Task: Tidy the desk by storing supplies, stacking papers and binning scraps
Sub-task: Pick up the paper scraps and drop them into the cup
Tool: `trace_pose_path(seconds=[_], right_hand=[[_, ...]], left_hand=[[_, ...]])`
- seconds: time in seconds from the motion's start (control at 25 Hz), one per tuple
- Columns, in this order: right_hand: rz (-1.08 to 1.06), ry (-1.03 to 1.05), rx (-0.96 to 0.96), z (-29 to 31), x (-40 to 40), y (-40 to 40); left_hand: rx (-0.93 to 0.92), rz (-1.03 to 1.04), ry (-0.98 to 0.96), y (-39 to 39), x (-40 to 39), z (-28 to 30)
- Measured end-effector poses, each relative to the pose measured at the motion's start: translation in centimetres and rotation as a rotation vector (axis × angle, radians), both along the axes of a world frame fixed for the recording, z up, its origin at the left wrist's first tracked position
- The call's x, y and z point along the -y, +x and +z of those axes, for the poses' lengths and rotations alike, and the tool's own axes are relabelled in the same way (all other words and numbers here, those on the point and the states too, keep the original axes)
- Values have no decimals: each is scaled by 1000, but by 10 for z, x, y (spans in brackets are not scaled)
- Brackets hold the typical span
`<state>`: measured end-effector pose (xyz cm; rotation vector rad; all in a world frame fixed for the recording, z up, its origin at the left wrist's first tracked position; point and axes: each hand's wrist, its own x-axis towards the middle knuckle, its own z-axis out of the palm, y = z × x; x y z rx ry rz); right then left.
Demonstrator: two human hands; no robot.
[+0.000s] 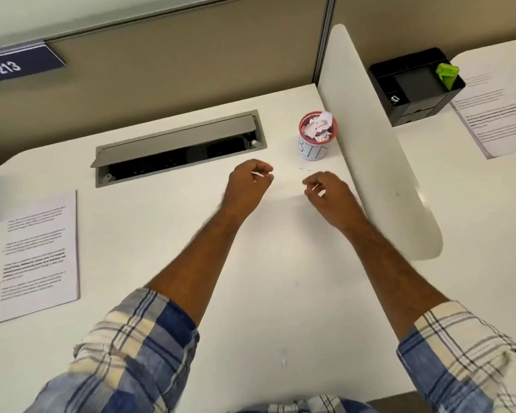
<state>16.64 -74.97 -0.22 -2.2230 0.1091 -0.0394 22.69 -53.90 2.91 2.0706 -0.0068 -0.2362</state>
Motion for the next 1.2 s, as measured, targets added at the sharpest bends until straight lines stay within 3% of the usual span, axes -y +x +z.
trace_pose_path(seconds=[0.32,0.64,0.92,1.2], right_hand=[[192,-115,-292,-34,-22,-109],[372,-169,-221,-43,-46,-167],[380,-201,-184,-47,-57,-192],[391,-299,-204,-46,-65,-193]], left_hand=[[-164,0,133,-133,-63,-40],[-365,-378,222,-231,-75,-53],[-134,-720,412,-274,-72,-68],[-82,-711,451,-278,-69,-69]])
